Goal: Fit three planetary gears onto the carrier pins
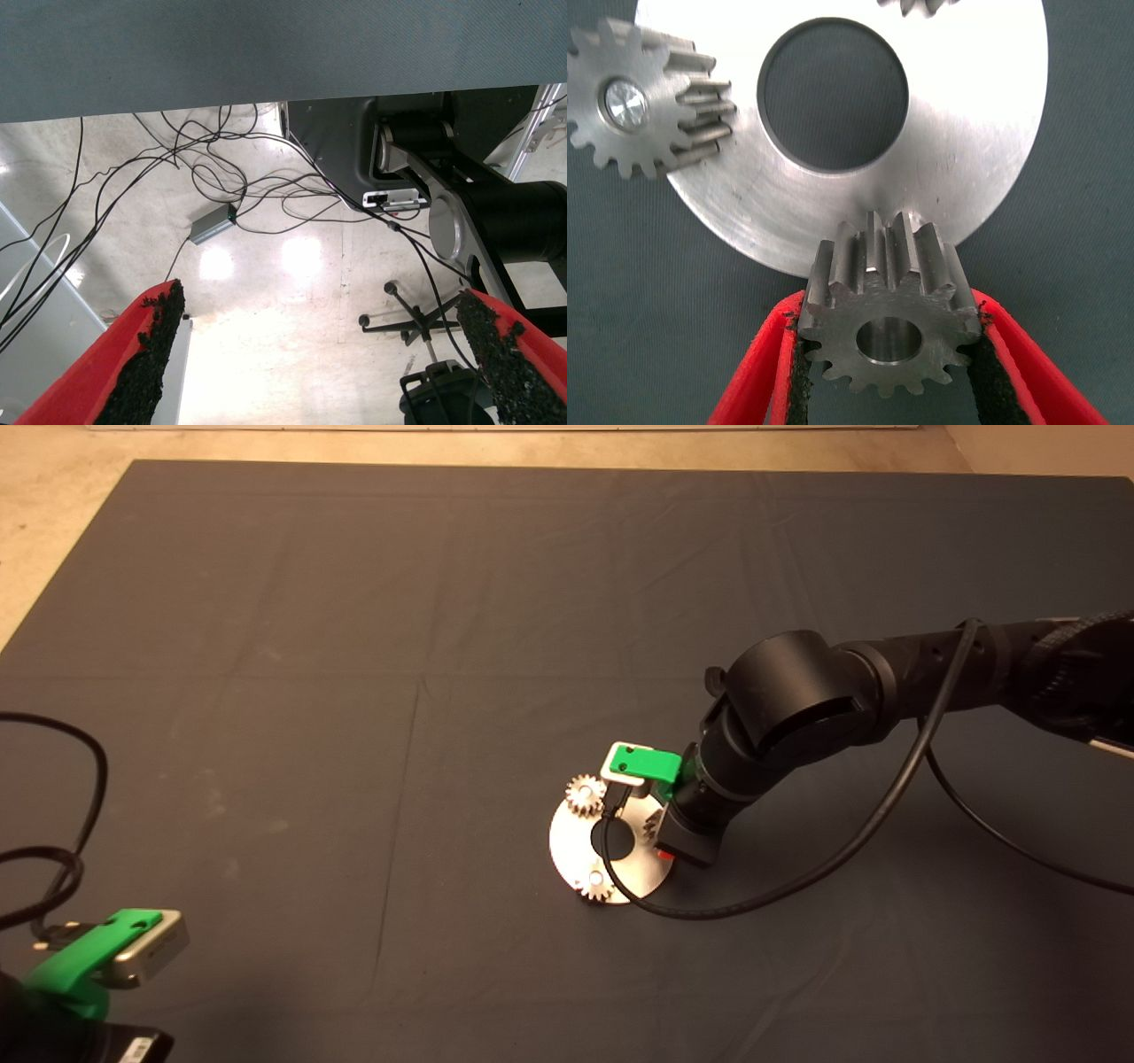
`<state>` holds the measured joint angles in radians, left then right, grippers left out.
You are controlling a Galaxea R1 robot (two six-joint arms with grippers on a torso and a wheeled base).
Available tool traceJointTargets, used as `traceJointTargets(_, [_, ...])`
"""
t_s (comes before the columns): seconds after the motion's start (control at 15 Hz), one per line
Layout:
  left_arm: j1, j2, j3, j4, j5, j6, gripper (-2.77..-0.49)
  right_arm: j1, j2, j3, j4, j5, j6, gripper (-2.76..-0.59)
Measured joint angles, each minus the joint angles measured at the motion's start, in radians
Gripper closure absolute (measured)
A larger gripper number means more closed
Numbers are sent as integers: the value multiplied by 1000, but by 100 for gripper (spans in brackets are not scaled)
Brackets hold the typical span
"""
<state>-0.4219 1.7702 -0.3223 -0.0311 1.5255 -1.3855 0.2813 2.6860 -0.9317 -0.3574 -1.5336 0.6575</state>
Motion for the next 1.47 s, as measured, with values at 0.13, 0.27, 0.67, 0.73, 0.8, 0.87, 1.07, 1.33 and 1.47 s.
traceJointTargets(0.13, [0,0,0,0,0,0,-218,3,-15,5,1,0,-2,-104])
traceJointTargets(0.27, [0,0,0,0,0,0,-218,5,-19,6,1,-1,-2,-104])
traceJointTargets(0.67, [0,-14,0,0,0,12,-218,5,-25,3,2,-1,-9,-104])
traceJointTargets(0.73, [0,-23,0,-1,0,16,-218,4,-25,-1,2,0,-14,-104])
traceJointTargets(0.8, [0,-34,0,-1,0,28,-218,5,-25,-4,2,0,-16,-104])
traceJointTargets(0.87, [0,-48,0,-2,0,38,-218,4,-24,-6,2,0,-18,-104])
traceJointTargets(1.07, [0,-72,0,-6,0,63,-218,4,-24,-11,2,0,-25,-104])
traceJointTargets(1.33, [0,-83,3,-7,0,73,-218,4,-21,-13,2,0,-26,-104])
traceJointTargets(1.47, [0,-84,3,-9,0,76,-218,4,-20,-14,2,0,-29,-104])
